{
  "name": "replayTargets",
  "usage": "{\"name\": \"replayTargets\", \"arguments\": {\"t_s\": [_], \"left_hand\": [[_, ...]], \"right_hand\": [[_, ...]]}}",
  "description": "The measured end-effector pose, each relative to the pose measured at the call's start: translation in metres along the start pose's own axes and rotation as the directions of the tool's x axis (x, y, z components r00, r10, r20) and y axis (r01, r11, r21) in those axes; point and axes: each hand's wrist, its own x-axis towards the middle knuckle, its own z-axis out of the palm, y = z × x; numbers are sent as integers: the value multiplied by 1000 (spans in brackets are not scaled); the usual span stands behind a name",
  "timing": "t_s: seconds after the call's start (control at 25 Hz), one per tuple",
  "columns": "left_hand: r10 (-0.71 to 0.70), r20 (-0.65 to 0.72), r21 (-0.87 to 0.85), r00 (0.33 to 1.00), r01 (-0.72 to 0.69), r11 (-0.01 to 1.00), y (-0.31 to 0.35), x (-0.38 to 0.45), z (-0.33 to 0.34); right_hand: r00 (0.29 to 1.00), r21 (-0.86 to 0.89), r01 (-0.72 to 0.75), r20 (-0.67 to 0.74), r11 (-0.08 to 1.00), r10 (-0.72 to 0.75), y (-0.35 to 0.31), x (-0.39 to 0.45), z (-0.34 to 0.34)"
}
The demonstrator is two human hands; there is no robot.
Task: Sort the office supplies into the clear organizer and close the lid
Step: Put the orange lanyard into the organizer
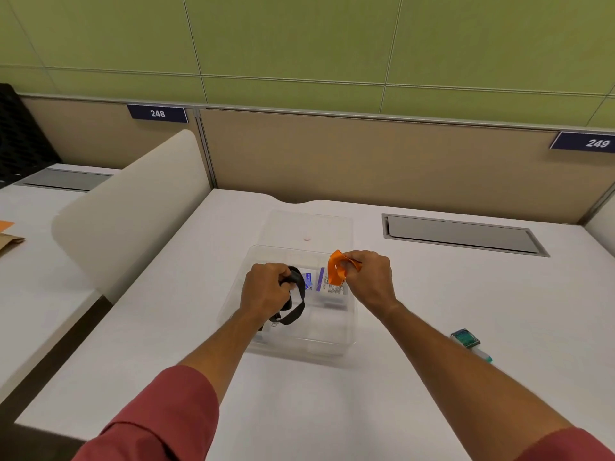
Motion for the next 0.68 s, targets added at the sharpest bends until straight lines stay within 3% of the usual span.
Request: {"name": "replayTargets", "arguments": {"t_s": [0.2, 0.48, 0.56, 0.68], "left_hand": [[-7, 90, -47, 996, 11, 999, -18, -6, 22], [-7, 360, 71, 933, -20, 997, -39, -1, 28], [17, 355, 70, 935, -45, 997, -44, 1, 23], [45, 243, 30, 969, -54, 998, -56, 2, 12]], "right_hand": [[1000, 1, 0, 10, 1000, 0, -8, 2, 16], [996, 55, 64, 65, 996, -67, -27, 6, 37], [993, 68, 67, 92, 995, -74, -31, 6, 45], [987, 91, 51, 147, 995, -64, -34, 6, 57]]}}
